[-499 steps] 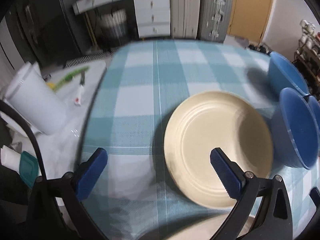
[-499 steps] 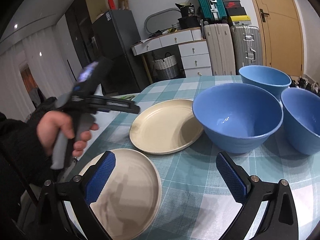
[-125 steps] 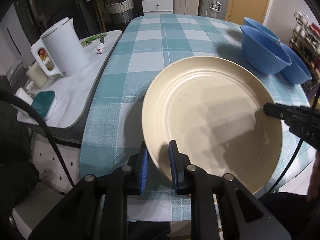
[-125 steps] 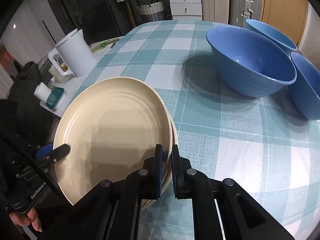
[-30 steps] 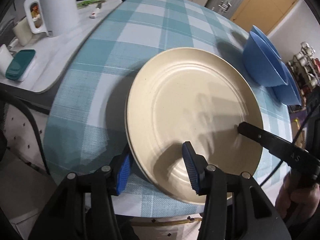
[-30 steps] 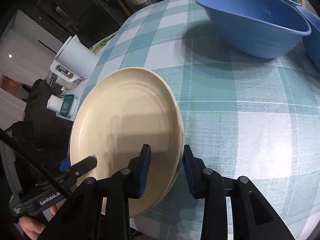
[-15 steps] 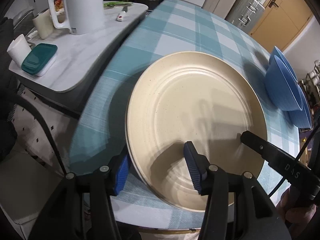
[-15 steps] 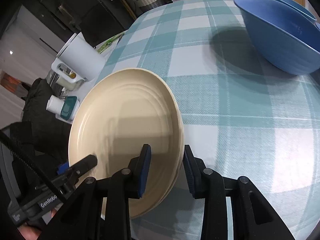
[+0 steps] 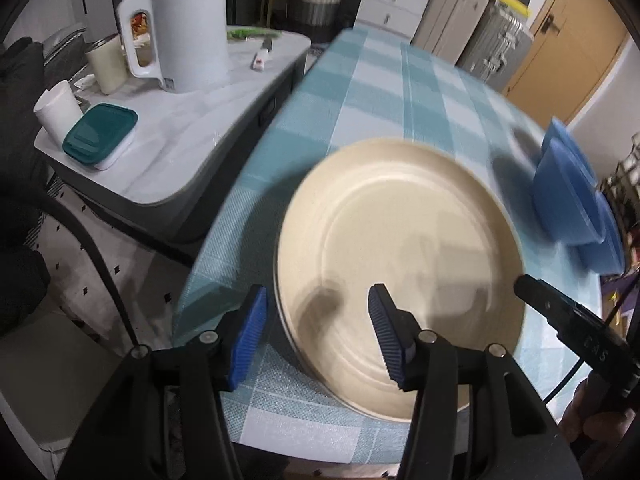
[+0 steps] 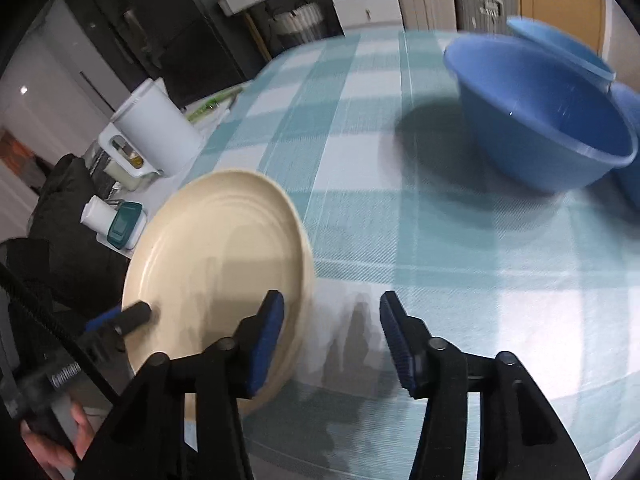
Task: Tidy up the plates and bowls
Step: 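Open both tools and withdraw them from the plate stack, then move the left tool to the large blue bowl and grip its rim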
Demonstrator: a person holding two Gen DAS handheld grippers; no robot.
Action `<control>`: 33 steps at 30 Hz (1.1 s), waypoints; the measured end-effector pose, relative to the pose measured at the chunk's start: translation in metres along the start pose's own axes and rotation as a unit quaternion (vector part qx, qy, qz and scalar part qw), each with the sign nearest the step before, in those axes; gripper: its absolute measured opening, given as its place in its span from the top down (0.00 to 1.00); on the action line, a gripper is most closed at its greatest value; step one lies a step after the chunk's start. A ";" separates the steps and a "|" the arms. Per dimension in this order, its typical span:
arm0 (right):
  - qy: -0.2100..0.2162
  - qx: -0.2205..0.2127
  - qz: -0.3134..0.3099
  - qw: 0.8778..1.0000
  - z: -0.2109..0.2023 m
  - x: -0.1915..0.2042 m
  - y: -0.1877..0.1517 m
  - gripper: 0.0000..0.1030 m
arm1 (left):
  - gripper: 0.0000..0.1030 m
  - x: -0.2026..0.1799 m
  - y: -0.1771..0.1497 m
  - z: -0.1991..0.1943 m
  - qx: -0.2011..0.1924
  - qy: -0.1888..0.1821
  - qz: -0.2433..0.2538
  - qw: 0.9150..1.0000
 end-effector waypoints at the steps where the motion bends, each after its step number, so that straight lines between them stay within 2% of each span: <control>1: 0.003 -0.008 -0.002 1.000 -0.006 -0.003 0.001 0.49 | 0.48 0.001 0.002 -0.004 -0.008 0.004 0.003 1.000; 3: 0.006 -0.027 0.004 1.000 -0.019 -0.012 0.005 0.45 | 0.47 0.003 0.004 -0.010 -0.020 0.018 0.005 1.000; 6: 0.012 -0.063 0.016 0.998 -0.041 -0.026 0.013 0.37 | 0.45 -0.002 0.011 -0.025 -0.055 0.009 0.006 0.998; 8: 0.011 -0.088 0.020 0.996 -0.057 -0.036 0.018 0.35 | 0.34 -0.011 0.016 -0.038 -0.087 0.001 0.021 0.996; 9: 0.010 -0.098 0.022 0.995 -0.063 -0.042 0.020 0.33 | 0.21 -0.015 0.018 -0.042 -0.095 -0.004 0.025 0.995; 10: 0.005 -0.113 0.025 0.993 -0.072 -0.050 0.022 0.32 | 0.15 -0.022 0.020 -0.050 -0.115 -0.013 0.032 0.993; 14: -0.018 -0.160 0.035 0.986 -0.101 -0.081 0.027 0.18 | 0.13 -0.050 0.026 -0.073 -0.170 -0.049 0.046 0.983; 18: -0.067 -0.208 0.046 0.975 -0.130 -0.123 0.026 0.10 | 0.02 -0.086 0.031 -0.073 -0.187 -0.082 0.060 0.977; 22: -0.105 -0.251 0.061 0.960 -0.160 -0.168 0.020 0.05 | 0.00 -0.140 0.040 -0.051 -0.166 -0.091 0.091 0.978; 25: -0.111 -0.274 0.069 0.953 -0.180 -0.193 0.014 0.03 | 0.00 -0.179 0.045 -0.027 -0.131 -0.102 0.105 0.980; 28: -0.116 -0.288 0.078 0.947 -0.193 -0.214 0.006 0.02 | 0.00 -0.210 0.052 0.008 -0.077 -0.108 0.101 0.986; 33: -0.113 -0.294 0.091 0.945 -0.193 -0.233 -0.001 0.02 | 0.00 -0.243 0.068 0.051 -0.041 -0.094 0.092 0.990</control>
Point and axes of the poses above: each gripper's, at about its wrist camera, not at the fingertips, and z roughly the way its jaws point, x to its left, y to its top, the point moved 8 cm from there along z, roughly the way its jaws point, and after that the axes turned 10 degrees about -y, right-handed, at the moved point
